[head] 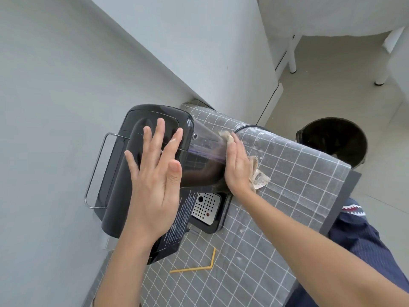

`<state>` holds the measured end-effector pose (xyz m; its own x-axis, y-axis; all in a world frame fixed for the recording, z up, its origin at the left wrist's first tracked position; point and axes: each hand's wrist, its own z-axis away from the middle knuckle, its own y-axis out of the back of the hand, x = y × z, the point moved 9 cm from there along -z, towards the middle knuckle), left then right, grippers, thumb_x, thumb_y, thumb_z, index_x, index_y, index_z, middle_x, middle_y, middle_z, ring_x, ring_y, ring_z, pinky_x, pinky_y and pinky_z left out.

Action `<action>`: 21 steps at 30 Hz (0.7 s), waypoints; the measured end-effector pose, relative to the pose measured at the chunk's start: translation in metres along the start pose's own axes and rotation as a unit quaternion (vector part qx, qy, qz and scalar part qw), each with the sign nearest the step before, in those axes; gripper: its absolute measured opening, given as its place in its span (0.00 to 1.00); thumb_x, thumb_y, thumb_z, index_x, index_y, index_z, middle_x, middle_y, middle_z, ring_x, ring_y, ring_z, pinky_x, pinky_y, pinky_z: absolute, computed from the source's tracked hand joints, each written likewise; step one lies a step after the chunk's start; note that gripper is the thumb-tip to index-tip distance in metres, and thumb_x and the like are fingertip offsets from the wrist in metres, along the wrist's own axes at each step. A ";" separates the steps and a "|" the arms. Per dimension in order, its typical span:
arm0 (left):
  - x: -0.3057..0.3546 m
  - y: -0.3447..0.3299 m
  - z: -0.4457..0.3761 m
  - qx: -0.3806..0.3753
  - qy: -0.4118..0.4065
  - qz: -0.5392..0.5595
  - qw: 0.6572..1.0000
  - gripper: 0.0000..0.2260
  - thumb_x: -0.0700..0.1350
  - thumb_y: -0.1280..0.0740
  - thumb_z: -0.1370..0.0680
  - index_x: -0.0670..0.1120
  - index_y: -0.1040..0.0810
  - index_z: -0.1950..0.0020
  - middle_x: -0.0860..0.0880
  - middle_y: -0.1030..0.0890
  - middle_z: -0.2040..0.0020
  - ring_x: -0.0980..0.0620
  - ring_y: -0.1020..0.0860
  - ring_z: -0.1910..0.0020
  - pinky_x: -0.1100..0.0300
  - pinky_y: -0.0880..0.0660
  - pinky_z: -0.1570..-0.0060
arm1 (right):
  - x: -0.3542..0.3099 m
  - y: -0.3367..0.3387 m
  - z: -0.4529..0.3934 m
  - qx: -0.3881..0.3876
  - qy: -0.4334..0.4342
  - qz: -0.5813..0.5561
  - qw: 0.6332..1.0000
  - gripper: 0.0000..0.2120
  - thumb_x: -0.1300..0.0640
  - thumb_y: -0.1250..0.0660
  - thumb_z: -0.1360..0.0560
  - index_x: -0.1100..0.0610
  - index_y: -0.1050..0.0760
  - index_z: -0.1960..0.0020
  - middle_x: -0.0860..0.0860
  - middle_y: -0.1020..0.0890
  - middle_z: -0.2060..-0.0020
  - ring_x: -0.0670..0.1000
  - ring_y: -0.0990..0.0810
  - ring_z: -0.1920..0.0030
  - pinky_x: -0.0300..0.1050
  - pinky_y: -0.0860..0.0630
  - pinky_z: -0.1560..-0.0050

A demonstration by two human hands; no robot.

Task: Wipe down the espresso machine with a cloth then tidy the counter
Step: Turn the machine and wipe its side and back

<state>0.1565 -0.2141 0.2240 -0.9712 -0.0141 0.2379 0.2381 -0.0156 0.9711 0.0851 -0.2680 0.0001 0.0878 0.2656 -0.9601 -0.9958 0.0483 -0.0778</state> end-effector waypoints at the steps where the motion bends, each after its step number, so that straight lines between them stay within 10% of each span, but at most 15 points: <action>1: 0.000 0.000 0.000 0.000 0.000 0.000 1.000 0.27 0.61 0.61 0.19 0.55 0.42 0.22 0.59 0.53 0.20 0.58 0.60 0.22 0.42 0.67 0.27 | 0.012 0.004 0.005 0.011 -0.041 -0.005 0.999 0.21 0.48 0.53 0.15 0.48 0.35 0.25 0.44 0.32 0.26 0.44 0.39 0.24 0.33 0.51 0.28; 4: 0.000 0.000 0.000 0.002 -0.002 0.001 1.000 0.27 0.61 0.61 0.19 0.56 0.43 0.22 0.59 0.53 0.20 0.58 0.59 0.21 0.42 0.67 0.27 | 0.010 0.001 0.040 0.030 -0.077 -0.055 0.995 0.23 0.48 0.52 0.15 0.51 0.42 0.22 0.46 0.38 0.23 0.46 0.45 0.22 0.43 0.52 0.22; 8: -0.001 0.000 -0.001 0.000 -0.001 -0.001 1.000 0.26 0.60 0.61 0.18 0.56 0.43 0.22 0.59 0.52 0.20 0.57 0.59 0.21 0.42 0.66 0.28 | -0.084 -0.012 0.050 0.014 0.126 -0.087 0.988 0.21 0.53 0.50 0.16 0.54 0.38 0.24 0.45 0.35 0.24 0.46 0.43 0.22 0.41 0.47 0.23; 14: 0.001 0.000 -0.001 -0.009 0.010 -0.020 1.000 0.25 0.59 0.60 0.18 0.57 0.44 0.22 0.59 0.53 0.20 0.56 0.59 0.21 0.42 0.65 0.28 | -0.077 -0.005 -0.032 -0.075 0.054 -0.020 0.996 0.17 0.56 0.47 0.17 0.55 0.19 0.42 0.51 0.15 0.54 0.51 0.19 0.52 0.54 0.23 0.49; 21: -0.001 -0.001 -0.002 -0.015 0.029 -0.052 0.998 0.23 0.57 0.58 0.17 0.56 0.44 0.22 0.57 0.51 0.20 0.53 0.57 0.20 0.47 0.67 0.26 | -0.059 0.002 0.028 -0.051 0.055 -0.063 0.995 0.20 0.55 0.47 0.16 0.54 0.34 0.25 0.47 0.30 0.27 0.43 0.35 0.26 0.42 0.40 0.24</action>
<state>0.1571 -0.2161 0.2230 -0.9887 -0.0680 0.1335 0.1369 -0.0494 0.9893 0.0783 -0.2565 0.0637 0.2145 0.1572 -0.9640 -0.9750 -0.0246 -0.2209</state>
